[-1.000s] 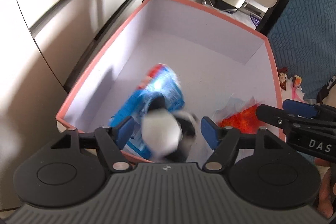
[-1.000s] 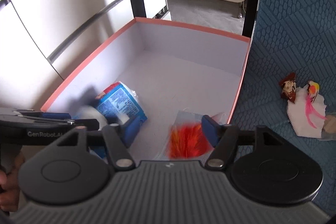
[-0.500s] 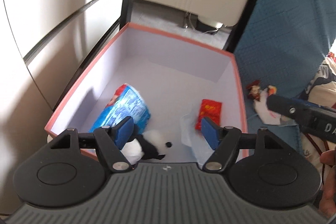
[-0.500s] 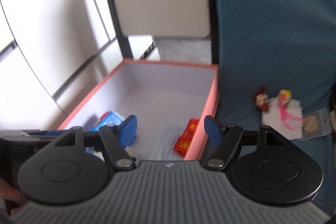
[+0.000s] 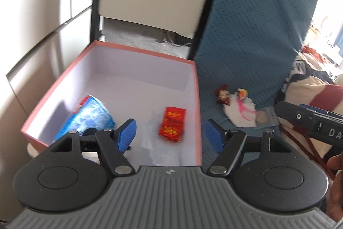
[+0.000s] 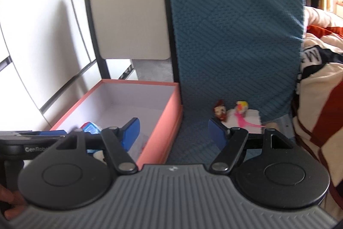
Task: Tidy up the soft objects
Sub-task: 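Withdraw both tools from the box back toward the chair seat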
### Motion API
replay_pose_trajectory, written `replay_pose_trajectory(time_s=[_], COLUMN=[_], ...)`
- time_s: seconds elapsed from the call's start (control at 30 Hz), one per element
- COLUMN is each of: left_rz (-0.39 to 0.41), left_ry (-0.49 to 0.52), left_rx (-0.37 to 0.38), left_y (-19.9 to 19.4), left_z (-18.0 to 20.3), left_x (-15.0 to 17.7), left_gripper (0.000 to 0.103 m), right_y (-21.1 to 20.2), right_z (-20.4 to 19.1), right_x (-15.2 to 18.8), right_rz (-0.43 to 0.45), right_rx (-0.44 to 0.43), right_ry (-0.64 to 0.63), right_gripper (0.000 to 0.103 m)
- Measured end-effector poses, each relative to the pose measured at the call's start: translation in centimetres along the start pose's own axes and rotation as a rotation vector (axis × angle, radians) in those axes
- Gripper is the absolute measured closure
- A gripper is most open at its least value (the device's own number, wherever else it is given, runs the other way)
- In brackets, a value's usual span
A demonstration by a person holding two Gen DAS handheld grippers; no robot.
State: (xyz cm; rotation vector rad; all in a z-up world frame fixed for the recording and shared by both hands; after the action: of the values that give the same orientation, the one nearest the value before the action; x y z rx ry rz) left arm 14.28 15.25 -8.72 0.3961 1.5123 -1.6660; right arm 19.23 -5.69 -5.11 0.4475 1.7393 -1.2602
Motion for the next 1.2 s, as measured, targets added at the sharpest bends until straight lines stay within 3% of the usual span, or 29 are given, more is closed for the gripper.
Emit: replay_pose_trajectory(time_s=[0.47,0.83,1.2], left_rz=[-0.022,-0.020,-0.073], left_ry=[0.044,0.097,0.144], left_rx=[0.126,0.141,0.183], left_y=[-0.6,-0.6,0.2], left_z=[7.7,11.1,14.2], left_x=[3.9,5.8,10.1], left_gripper=[0.027,0.027,0.027], right_y=[-4.4,-6.4,-8.1], right_z=[5.6,9.4,12.0], right_x=[3.7,5.5,10.2], right_rz=[0.022,0.036,-0.011], right_rx=[0.094,0.158,0.221], right_ry=[0.061,0.100,0.117], right_gripper=[0.030,0.030,0.030])
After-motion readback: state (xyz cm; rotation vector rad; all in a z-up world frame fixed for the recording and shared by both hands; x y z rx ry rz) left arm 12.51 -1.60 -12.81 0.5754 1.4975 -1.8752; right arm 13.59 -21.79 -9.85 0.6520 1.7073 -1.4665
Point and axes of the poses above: each gripper's, at about its wrist camera, not at the fingertips, and y roughly the way its jaws point, z to its right, x to its underside, the point moved 7 cm from there along y, roughly the way its jaws point, and after that the axes turned 5 degrees about -y, right-handed, at the moved point
